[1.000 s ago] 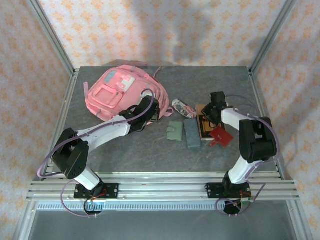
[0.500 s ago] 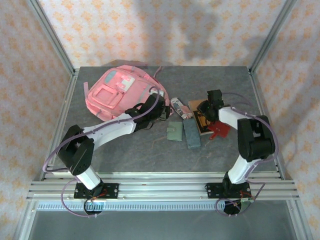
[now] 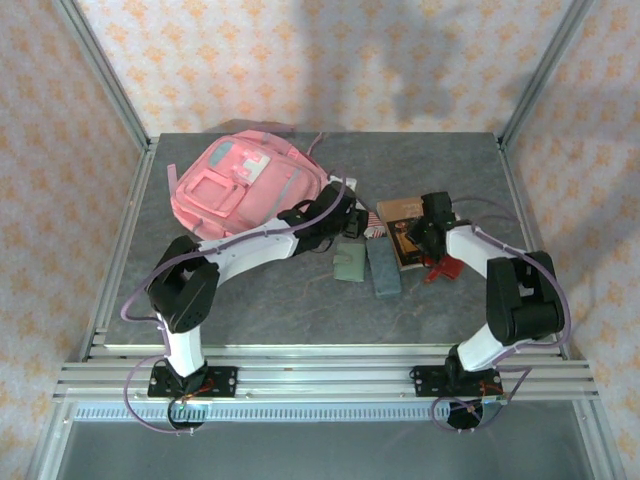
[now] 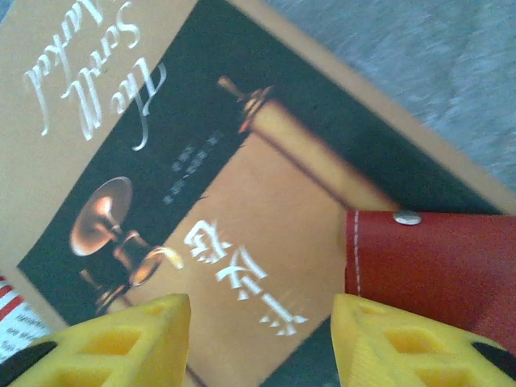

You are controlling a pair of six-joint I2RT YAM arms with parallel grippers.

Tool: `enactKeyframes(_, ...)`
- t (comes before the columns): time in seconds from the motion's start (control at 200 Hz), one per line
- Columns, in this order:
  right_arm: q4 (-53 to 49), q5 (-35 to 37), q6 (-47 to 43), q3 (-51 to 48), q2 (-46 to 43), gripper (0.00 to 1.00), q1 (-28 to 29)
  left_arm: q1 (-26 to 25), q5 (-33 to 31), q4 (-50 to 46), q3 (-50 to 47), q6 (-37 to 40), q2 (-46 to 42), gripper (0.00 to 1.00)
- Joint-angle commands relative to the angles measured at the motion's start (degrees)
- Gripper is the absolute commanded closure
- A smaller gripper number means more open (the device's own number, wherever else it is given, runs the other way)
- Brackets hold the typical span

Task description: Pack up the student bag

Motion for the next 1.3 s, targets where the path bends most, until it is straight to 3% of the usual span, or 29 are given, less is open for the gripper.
enactKeyframes(0.0,-6.8,7.6,-1.7,0.0,-3.4,0.51,-0.8,-0.4,0.6,0.9,1.5,-1.1,0.5,0.49)
enactKeyframes(0.23,-10.3,12.8,-3.2,-2.8,-9.1,0.5,-1.9,-0.6,1.6,0.9,2.6,-1.1,1.8,0.49)
enactKeyframes(0.481,-5.4,6.8,-5.1,-0.8,-9.4,0.5,-3.0,-2.1,4.3,0.3,6.7,-1.3,6.8,0.49)
enactKeyframes(0.616,-3.4,5.5,-6.3,5.1,-5.3,0.49,-3.0,-2.1,5.7,1.2,8.2,-2.7,9.2,0.49)
enactKeyframes(0.736,-2.6,6.0,-7.5,9.5,0.6,0.39,-3.6,-2.1,7.4,0.0,13.1,-3.8,13.4,0.48)
enactKeyframes(0.836,-0.8,3.4,-7.7,9.9,3.3,0.34,-5.2,-2.1,9.0,-0.7,17.6,-5.2,17.2,0.48)
enactKeyframes(1.066,2.8,-5.5,-9.7,7.4,7.2,0.34,-9.1,-2.1,10.7,-1.0,21.1,-6.6,21.7,0.48)
enactKeyframes(1.296,5.1,-16.7,-9.5,2.4,6.7,0.41,-9.1,-2.2,11.7,-3.3,24.2,-6.6,24.5,0.48)
